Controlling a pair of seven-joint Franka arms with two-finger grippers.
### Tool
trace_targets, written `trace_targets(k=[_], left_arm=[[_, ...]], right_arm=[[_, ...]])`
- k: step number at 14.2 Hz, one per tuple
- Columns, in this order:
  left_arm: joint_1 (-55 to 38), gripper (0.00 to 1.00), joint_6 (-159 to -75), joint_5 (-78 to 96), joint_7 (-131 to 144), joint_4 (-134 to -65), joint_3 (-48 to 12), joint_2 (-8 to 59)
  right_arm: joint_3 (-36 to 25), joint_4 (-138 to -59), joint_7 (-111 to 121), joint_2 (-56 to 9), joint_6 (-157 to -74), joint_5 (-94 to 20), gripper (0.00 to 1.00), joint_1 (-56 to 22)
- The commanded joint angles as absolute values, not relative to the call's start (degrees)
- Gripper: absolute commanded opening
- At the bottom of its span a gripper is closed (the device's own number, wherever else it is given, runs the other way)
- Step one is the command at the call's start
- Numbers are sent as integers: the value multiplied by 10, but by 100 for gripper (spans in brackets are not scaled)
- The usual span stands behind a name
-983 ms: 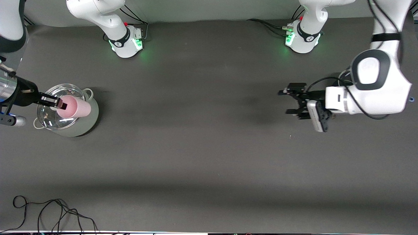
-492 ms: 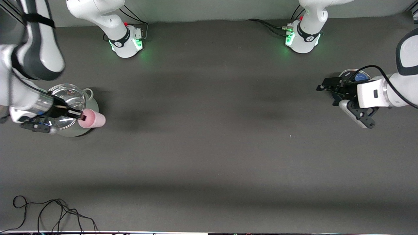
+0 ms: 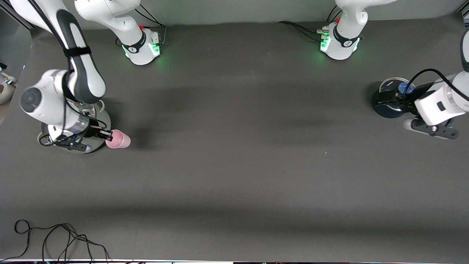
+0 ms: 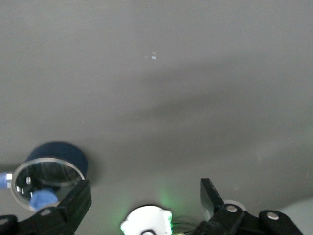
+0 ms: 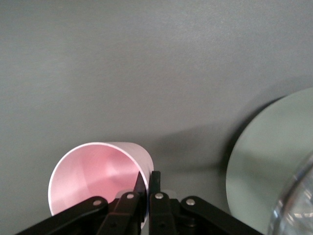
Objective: Transfer pink cup from left to right arm
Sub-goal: 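Carry the pink cup with the right gripper beside the glass pot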
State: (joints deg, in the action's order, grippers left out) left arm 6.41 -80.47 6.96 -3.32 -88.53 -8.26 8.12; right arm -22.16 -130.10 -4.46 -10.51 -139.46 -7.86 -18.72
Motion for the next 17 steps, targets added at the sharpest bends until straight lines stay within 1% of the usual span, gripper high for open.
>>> trace_targets(k=[1, 3, 6, 7, 8, 9, 14, 17], left_arm=[[62, 99, -789, 41, 53, -869, -84, 80], [58, 99, -799, -8, 45, -869, -91, 76], [64, 99, -834, -12, -1, -869, -88, 69], [64, 100, -838, -13, -46, -869, -85, 69], [64, 100, -842, -14, -58, -869, -84, 69], [63, 100, -843, -14, -57, -869, -84, 69], [56, 100, -863, -14, 28, -870, -91, 70], [57, 100, -864, -14, 27, -869, -91, 74]], right_arm=[[-222, -1311, -33, -147, -1463, -81, 0, -194], [-221, -1317, -33, -159, -1489, -81, 0, -194], [-220, -1317, -33, -161, -1489, -90, 0, -194], [-220, -1317, -33, -153, -1485, -93, 51, -195], [-219, -1317, -33, -136, -1474, -93, 82, -195], [-220, -1317, -34, -120, -1456, -93, 100, -195], [-219, -1309, -40, 2, -1370, -93, 100, -196], [-214, -1285, -42, 66, -1281, -85, 100, -197]])
